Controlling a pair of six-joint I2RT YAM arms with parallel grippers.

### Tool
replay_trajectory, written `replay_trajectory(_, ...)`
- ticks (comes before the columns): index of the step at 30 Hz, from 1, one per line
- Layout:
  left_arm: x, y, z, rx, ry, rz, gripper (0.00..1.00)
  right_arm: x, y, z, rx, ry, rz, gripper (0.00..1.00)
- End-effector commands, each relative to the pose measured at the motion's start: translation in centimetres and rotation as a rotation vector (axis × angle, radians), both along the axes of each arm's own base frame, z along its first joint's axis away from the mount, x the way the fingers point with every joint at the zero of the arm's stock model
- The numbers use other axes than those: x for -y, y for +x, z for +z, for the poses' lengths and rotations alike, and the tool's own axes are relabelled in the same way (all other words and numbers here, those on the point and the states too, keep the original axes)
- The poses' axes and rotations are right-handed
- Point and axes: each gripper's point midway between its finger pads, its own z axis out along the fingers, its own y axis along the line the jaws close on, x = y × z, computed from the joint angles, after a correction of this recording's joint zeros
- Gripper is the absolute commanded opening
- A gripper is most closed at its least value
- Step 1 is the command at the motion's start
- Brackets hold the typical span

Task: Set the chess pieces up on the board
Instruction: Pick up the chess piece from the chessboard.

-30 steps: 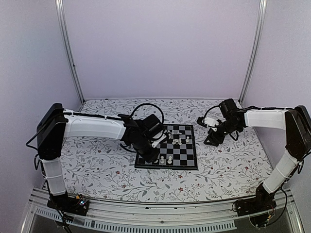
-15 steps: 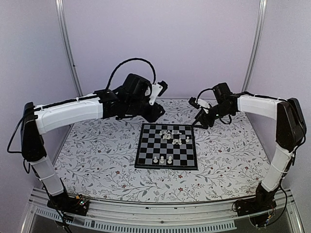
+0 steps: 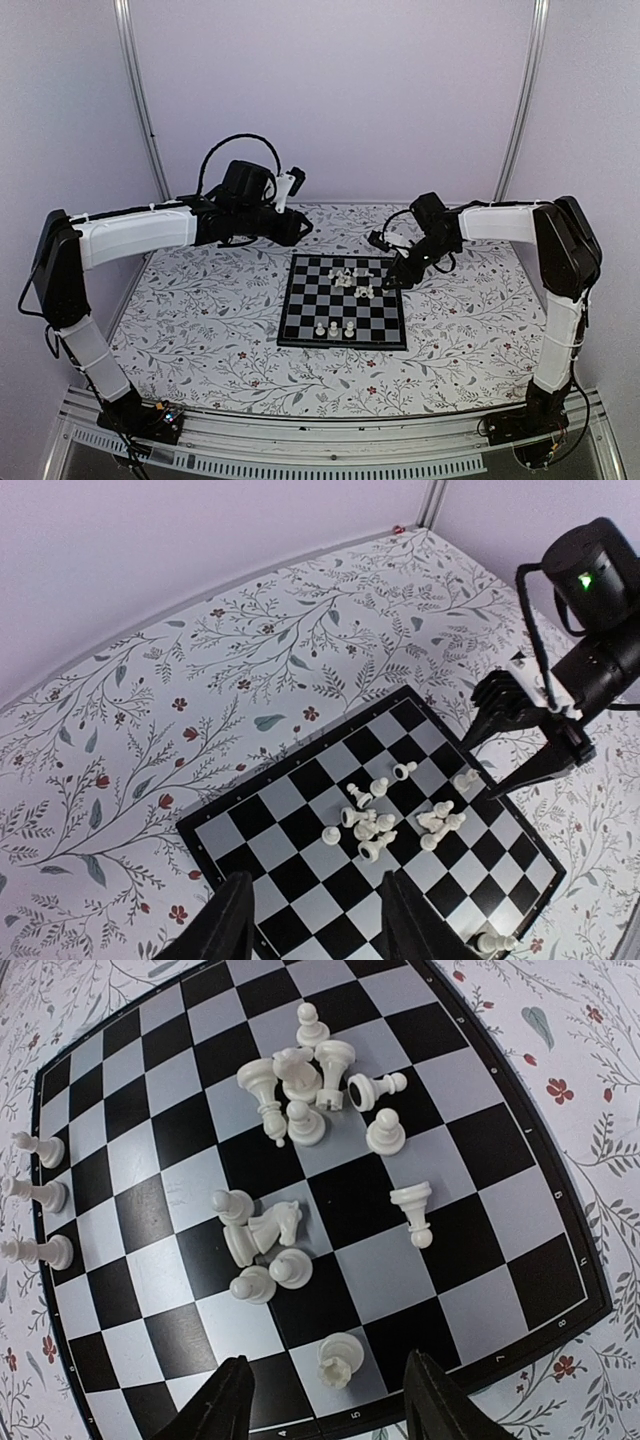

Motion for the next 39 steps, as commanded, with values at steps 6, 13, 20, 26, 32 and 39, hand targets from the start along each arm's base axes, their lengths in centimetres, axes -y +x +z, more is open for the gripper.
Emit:
replay_trajectory(6, 0.9, -0.2, 2.8, 0.030, -0.079, -0.036, 0.46, -0.3, 0.5, -1.5, -0.015, -0.051, -0.012, 0.41)
replay_trajectory(13, 1.1, -0.3, 2.3, 0.015, -0.074, -0.049, 0.46, -0.6, 0.4, -1.7, -0.018, -0.051, -0.006, 0.28)
replay_trajectory(20, 1.2, -0.4, 2.2, 0.009, -0.068, -0.056, 0.46, -1.0, 0.3, -2.0, -0.029, -0.055, 0.007, 0.12)
replay_trajectory(26, 1.1, -0.4, 2.1, 0.009, -0.057, -0.053, 0.46, -0.6, 0.0, -0.7, -0.013, -0.059, 0.005, 0.01)
replay_trajectory(32, 0.8, -0.4, 2.3, 0.018, -0.046, -0.047, 0.46, 0.4, -2.9, 3.1, 0.034, -0.015, 0.040, 0.01)
replay_trajectory(39, 0.7, -0.4, 2.3, 0.018, -0.034, -0.048, 0.46, 0.5, -10.1, 4.0, -0.019, 0.078, 0.176, 0.01)
